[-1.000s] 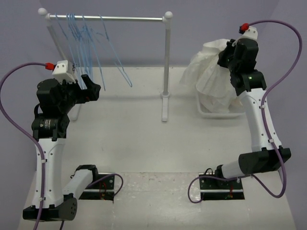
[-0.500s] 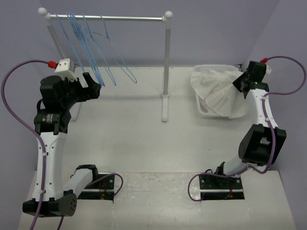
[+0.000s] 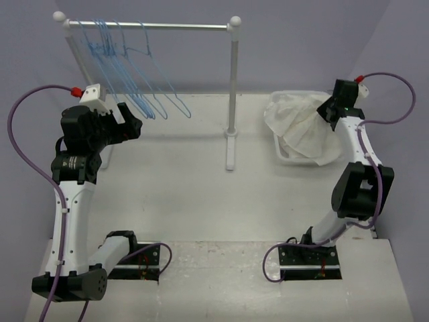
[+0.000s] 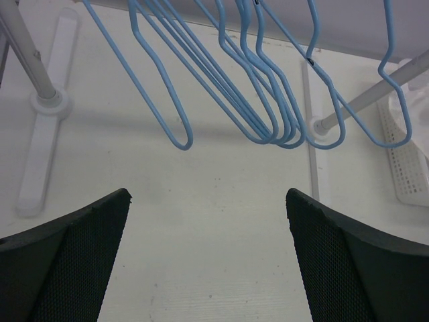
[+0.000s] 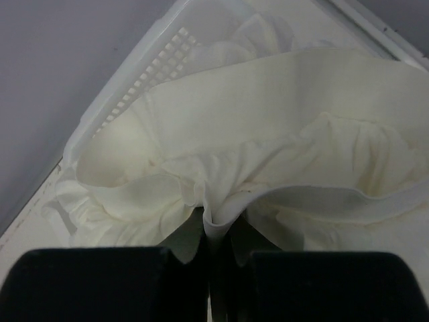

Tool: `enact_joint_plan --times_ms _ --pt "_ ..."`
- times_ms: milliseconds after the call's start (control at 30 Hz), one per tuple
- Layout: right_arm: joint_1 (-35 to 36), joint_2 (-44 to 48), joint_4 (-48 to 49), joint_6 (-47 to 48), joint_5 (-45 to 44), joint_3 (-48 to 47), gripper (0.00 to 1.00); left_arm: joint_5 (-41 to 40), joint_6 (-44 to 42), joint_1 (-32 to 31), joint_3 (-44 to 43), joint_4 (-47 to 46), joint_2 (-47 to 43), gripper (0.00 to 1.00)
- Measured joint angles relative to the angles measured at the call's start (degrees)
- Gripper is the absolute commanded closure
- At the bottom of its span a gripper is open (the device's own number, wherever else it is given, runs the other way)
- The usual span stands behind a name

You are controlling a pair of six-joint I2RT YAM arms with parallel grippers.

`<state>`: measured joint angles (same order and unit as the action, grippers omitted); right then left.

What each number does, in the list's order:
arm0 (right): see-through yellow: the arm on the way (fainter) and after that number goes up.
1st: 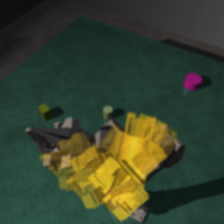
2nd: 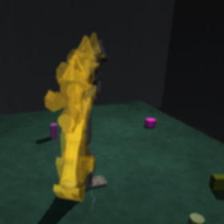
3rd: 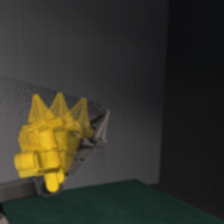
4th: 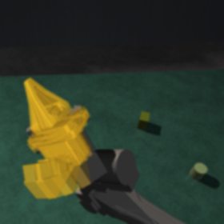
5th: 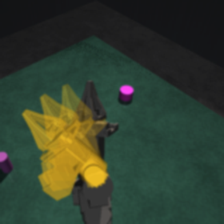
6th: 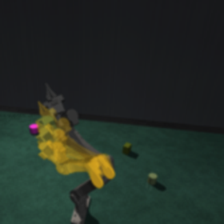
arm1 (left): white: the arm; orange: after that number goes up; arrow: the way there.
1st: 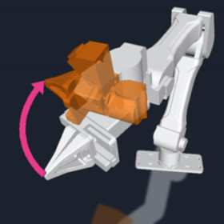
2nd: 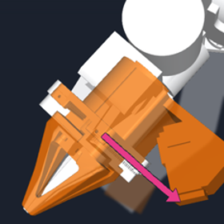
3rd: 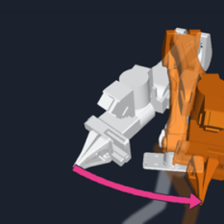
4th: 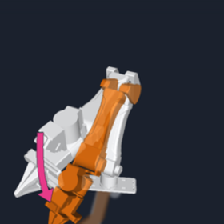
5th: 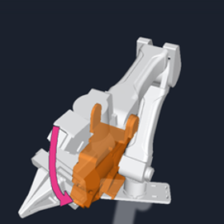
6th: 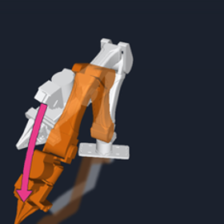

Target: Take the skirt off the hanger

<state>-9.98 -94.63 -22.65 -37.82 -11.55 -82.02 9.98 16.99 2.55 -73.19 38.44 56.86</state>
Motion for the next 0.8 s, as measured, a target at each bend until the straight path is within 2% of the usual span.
enact_joint_plan --times_ms 200,367,433,467,533,567,600,700,800 --pt "5.20 -14.73 -1.05 0.70 1.73 -6.40 1.00 -0.66 0.00 0.00 0.26 -0.04 0.94 0.00" --pt "5.66 -23.08 -6.99 0.22 2.12 -10.23 1.00 -1.84 0.04 0.00 0.72 0.00 1.46 0.00" --pt "5.42 -24.39 -10.73 0.22 2.36 -13.94 0.86 -2.16 0.09 0.00 0.72 -0.04 1.53 0.00" --pt "5.42 -25.35 -13.03 0.33 2.62 -16.79 0.70 -2.36 0.13 0.00 0.72 -0.07 1.53 0.00" --pt "5.40 -27.02 -16.00 0.46 3.48 -21.64 0.46 -2.73 0.22 0.00 0.74 -0.07 1.53 0.00" --pt "5.40 -27.30 -16.37 0.63 3.82 -22.47 0.38 -2.82 0.24 0.00 0.76 -0.07 1.53 0.00" --pt "5.40 -27.21 -16.61 0.74 4.07 -22.43 0.24 -2.95 0.22 0.00 0.76 -0.04 1.53 0.00" --pt "5.46 -25.51 -16.37 0.74 5.09 -19.43 0.12 -3.06 0.24 0.00 0.76 -0.07 1.51 0.00" --pt "5.46 -22.10 -16.55 1.11 5.31 -16.06 0.05 -3.08 0.22 0.00 0.76 -0.02 1.36 0.00"
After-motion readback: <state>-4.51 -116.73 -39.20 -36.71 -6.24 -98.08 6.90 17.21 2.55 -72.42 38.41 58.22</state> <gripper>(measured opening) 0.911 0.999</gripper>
